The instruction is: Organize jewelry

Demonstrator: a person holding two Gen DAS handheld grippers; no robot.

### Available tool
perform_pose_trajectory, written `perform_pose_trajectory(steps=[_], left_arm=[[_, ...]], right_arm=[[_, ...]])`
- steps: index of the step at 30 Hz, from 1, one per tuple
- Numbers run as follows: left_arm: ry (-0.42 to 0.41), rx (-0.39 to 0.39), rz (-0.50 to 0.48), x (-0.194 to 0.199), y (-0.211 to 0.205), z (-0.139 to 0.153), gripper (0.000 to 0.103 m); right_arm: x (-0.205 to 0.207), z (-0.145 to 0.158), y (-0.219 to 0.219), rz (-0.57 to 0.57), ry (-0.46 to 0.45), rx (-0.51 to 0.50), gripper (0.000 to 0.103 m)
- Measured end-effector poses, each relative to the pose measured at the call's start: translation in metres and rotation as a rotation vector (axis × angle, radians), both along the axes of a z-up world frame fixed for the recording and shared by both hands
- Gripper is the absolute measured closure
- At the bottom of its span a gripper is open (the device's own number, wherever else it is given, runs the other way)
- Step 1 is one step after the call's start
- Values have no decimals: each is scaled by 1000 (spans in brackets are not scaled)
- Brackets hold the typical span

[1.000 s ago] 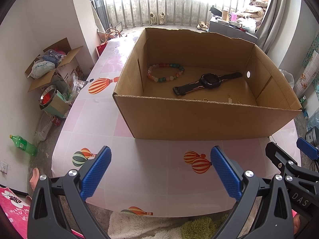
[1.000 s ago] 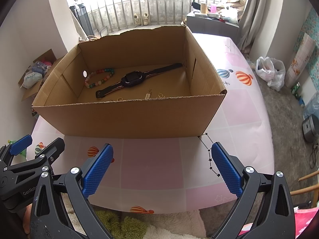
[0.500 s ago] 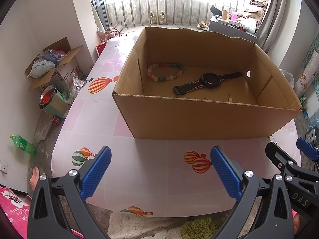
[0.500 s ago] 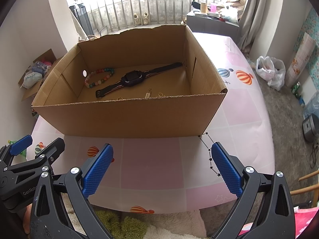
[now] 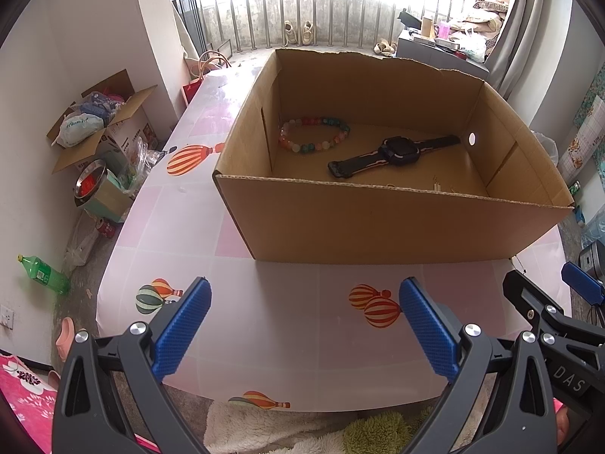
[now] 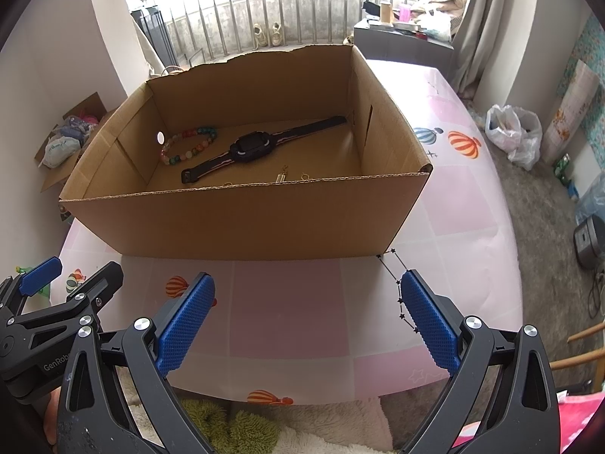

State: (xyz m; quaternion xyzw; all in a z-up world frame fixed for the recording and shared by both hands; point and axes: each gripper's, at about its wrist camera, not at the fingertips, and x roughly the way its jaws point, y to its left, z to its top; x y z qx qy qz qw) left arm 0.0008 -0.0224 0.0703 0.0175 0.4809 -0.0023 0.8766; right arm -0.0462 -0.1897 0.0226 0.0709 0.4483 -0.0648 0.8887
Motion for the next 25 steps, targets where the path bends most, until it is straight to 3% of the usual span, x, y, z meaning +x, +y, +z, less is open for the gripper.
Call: perform_pose_trajectory(steps=[25], left_arm=[[3,-2,2,-1,2,-2,6]], right_arm=[[4,0,0,7,3,-2,8]])
